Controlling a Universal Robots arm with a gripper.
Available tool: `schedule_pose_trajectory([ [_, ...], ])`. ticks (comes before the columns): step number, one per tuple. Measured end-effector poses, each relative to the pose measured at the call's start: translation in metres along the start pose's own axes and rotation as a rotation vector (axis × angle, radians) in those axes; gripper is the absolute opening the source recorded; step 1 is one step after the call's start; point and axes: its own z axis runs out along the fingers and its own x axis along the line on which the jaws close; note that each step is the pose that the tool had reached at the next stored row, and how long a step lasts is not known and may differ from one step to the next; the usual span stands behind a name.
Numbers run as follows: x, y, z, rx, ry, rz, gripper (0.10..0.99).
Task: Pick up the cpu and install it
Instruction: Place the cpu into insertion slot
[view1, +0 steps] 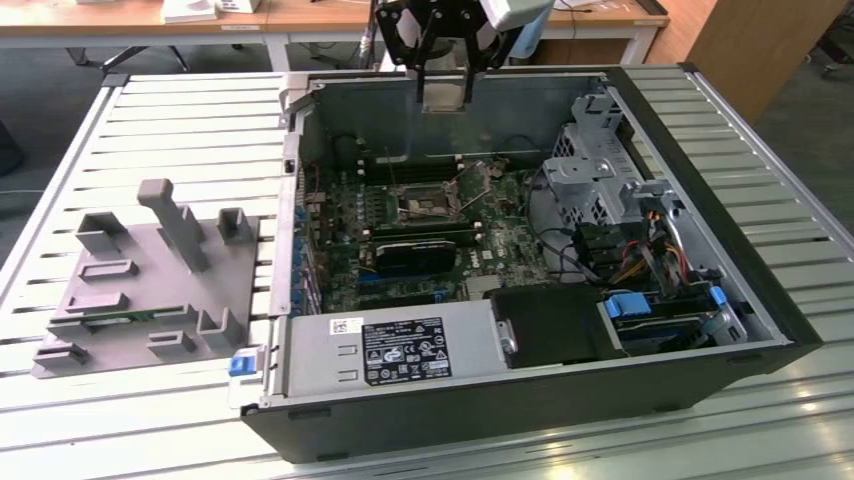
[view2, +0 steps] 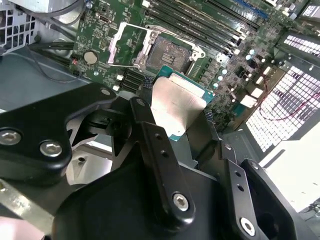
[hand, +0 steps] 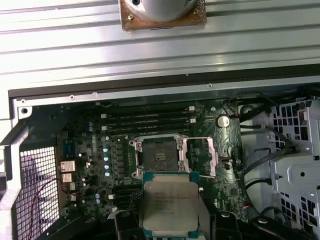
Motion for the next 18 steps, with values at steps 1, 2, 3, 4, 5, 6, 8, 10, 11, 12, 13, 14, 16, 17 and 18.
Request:
schedule_pose_trajectory([
  [1, 0.0, 0.0, 0.0, 0.0, -0.0002, 0.004, 0.529],
  [2, 0.0, 0.0, 0.0, 0.0, -0.0003, 0.008, 0.529],
  [3, 0.0, 0.0, 0.0, 0.0, -0.0006, 0.012, 0.529],
  [4, 0.0, 0.0, 0.0001, 0.0, -0.0008, 0.017, 0.529],
  [5, 0.0, 0.0, 0.0001, 0.0, -0.001, 0.021, 0.529],
  [6, 0.0, 0.0, 0.0001, 0.0, -0.0011, 0.025, 0.529],
  [8, 0.0, 0.0, 0.0001, 0.0, -0.0015, 0.032, 0.529],
  [10, 0.0, 0.0, 0.0001, 0.0, -0.0019, 0.039, 0.529],
  [11, 0.0, 0.0, 0.0001, 0.0, -0.002, 0.042, 0.529],
  [12, 0.0, 0.0, 0.0001, 0.0, -0.0021, 0.046, 0.529],
  [13, 0.0, 0.0, 0.0001, 0.0, -0.0023, 0.049, 0.529],
  [14, 0.0, 0.0, 0.0001, 0.0, -0.0025, 0.052, 0.529],
  [16, 0.0, 0.0, 0.0001, 0.0, -0.0027, 0.057, 0.529],
  [17, 0.0, 0.0, 0.0001, 0.0, -0.0029, 0.06, 0.529],
  [18, 0.0, 0.0, 0.0001, 0.0, -0.0029, 0.063, 0.529],
])
